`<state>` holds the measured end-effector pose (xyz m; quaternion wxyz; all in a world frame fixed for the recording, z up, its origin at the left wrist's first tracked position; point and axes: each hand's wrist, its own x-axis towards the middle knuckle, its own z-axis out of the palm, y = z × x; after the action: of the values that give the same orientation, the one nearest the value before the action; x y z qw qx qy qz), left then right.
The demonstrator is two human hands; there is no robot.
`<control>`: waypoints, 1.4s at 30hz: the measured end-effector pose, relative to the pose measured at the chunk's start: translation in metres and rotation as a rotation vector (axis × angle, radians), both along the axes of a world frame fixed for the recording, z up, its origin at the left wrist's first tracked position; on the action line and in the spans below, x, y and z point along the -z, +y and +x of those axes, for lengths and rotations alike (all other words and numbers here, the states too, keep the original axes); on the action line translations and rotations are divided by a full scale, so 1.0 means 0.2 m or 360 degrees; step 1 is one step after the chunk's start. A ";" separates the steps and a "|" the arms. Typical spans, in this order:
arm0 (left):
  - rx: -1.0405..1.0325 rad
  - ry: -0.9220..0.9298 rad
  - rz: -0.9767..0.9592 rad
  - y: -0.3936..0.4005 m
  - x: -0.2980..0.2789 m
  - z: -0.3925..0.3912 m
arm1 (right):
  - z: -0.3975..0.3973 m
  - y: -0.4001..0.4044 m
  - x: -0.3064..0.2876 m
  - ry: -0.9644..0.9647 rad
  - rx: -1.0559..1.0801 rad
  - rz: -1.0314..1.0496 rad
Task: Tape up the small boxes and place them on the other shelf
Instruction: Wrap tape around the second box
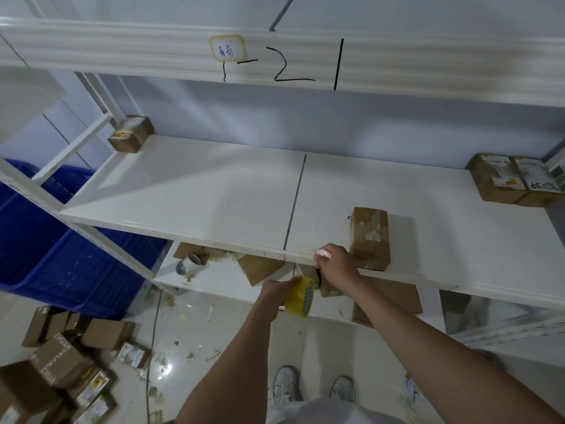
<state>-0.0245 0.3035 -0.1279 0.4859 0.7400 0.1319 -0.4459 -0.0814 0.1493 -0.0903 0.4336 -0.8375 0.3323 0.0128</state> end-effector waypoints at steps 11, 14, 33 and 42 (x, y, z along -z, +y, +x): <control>0.0026 -0.0205 0.0308 0.01 0.06 -0.07 | 0.00 0.01 -0.02 0.0044 -0.0049 -0.0031; 0.0008 -0.0027 0.0153 0.02 0.04 -0.05 | 0.01 0.01 -0.02 0.0053 -0.0054 -0.0035; -0.0163 -0.0035 0.0264 0.15 0.07 -0.12 | 0.05 0.08 0.03 0.0046 -0.0057 0.0106; 0.0046 0.0019 0.0088 0.21 0.06 -0.06 | 0.04 0.10 0.04 0.0104 -0.0121 0.0027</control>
<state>-0.0358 0.3452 -0.1391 0.4579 0.7524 0.1363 -0.4535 -0.0730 0.1701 -0.0992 0.4288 -0.8450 0.3140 0.0593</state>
